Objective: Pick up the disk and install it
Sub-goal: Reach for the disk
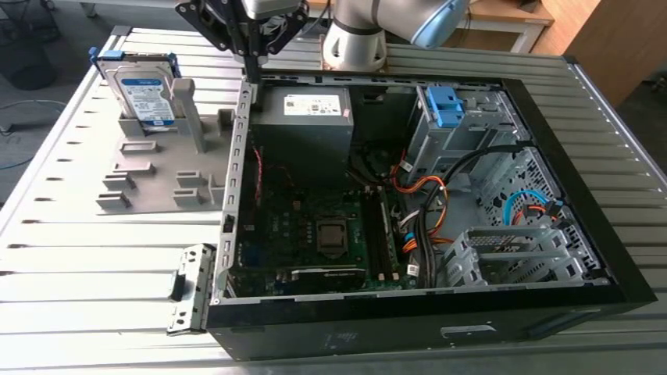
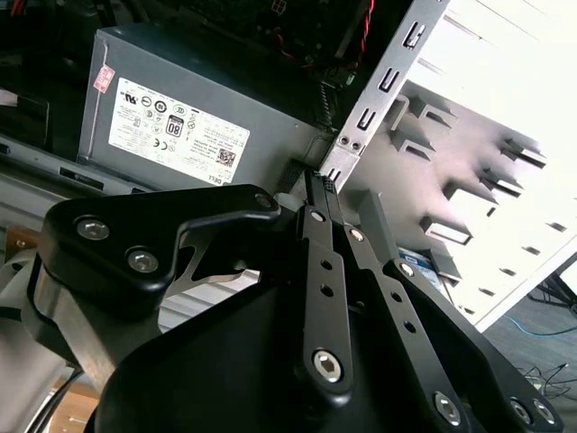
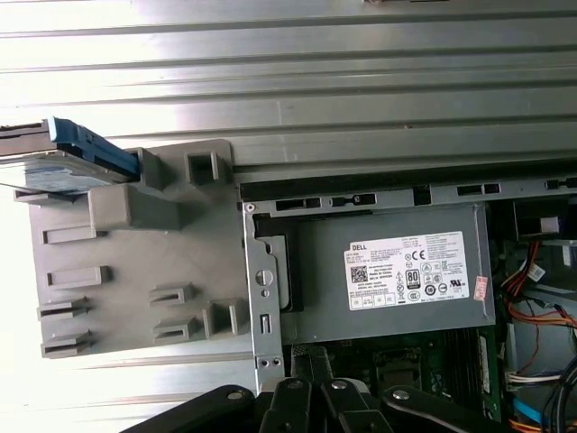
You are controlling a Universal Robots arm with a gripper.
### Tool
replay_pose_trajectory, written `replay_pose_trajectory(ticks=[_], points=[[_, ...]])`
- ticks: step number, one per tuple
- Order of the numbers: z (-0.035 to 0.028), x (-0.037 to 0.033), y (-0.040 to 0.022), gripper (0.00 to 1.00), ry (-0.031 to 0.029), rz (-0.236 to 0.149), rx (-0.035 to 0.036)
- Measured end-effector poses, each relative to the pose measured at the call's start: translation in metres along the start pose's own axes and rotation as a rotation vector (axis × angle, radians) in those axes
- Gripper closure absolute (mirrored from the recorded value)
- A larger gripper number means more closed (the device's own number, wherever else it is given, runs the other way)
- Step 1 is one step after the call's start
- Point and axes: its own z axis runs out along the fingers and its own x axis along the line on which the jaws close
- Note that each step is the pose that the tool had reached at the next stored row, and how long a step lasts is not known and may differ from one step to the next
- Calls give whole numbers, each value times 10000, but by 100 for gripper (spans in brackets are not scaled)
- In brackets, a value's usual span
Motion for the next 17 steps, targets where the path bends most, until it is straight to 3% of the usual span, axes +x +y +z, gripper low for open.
replay_pose_trajectory(ticks=[17], points=[[-2, 72, -5, 89, 0, 0, 0]])
